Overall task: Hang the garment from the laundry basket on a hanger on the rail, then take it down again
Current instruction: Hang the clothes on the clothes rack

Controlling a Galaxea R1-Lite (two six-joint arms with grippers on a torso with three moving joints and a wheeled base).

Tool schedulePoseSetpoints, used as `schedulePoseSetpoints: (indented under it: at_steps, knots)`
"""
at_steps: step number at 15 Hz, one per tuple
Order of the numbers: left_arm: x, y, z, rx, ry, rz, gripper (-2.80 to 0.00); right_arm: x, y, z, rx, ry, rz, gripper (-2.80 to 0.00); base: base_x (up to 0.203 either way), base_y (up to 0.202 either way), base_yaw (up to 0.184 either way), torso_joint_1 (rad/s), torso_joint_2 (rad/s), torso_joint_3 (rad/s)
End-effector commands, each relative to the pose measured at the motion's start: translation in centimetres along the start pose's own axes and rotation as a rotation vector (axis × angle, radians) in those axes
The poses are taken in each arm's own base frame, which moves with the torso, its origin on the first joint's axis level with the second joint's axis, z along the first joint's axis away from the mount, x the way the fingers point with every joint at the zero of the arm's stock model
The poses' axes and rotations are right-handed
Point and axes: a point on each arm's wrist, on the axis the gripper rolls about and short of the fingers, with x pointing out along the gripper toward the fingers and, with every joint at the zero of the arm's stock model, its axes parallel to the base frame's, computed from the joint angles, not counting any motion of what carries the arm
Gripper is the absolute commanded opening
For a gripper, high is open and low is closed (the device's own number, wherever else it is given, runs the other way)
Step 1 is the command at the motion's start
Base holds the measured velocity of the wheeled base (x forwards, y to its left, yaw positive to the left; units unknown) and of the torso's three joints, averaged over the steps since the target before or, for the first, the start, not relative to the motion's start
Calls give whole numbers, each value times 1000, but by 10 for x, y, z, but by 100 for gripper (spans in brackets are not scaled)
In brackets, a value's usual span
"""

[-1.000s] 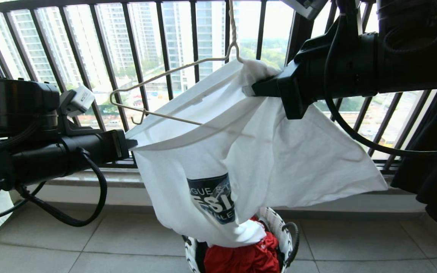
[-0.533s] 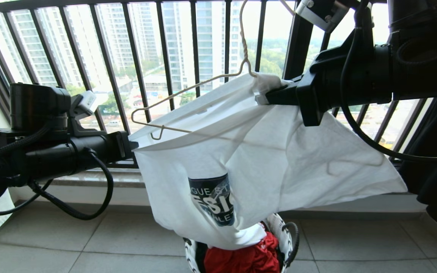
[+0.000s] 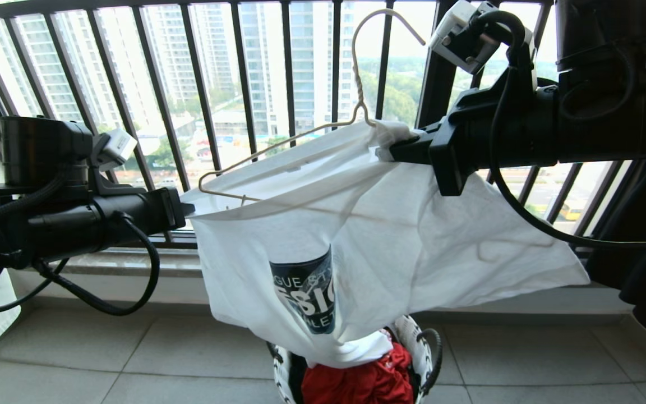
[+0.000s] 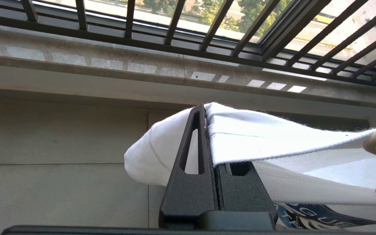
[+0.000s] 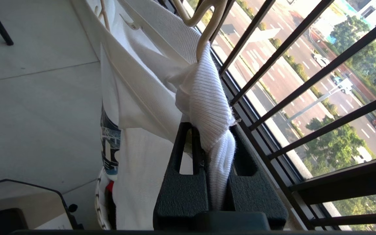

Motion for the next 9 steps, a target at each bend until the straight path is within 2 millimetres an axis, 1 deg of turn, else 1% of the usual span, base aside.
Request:
schedulePoseSetpoints:
  at_steps: [1, 3, 6, 7, 9]
  knots:
    - [-5, -1, 5, -1, -24, -7, -280, 6, 1, -9, -25, 34, 13, -280, 0, 0, 0, 0, 0, 0]
    - [-9, -1, 7, -1, -35, -7, -280, 9, 2, -14, -38, 51, 21, -280, 0, 0, 0, 0, 0, 0]
    - [-17, -4, 11, 1, -50, -35, -280, 22, 2, -22, -51, 82, 35, -280, 0, 0, 0, 0, 0, 0]
    - [-18, -5, 12, 1, -54, -38, -280, 27, 1, -25, -67, 92, 40, -280, 0, 0, 0, 0, 0, 0]
    - [-18, -5, 15, 0, -63, -40, -280, 30, 1, -26, -86, 98, 42, -280, 0, 0, 0, 0, 0, 0]
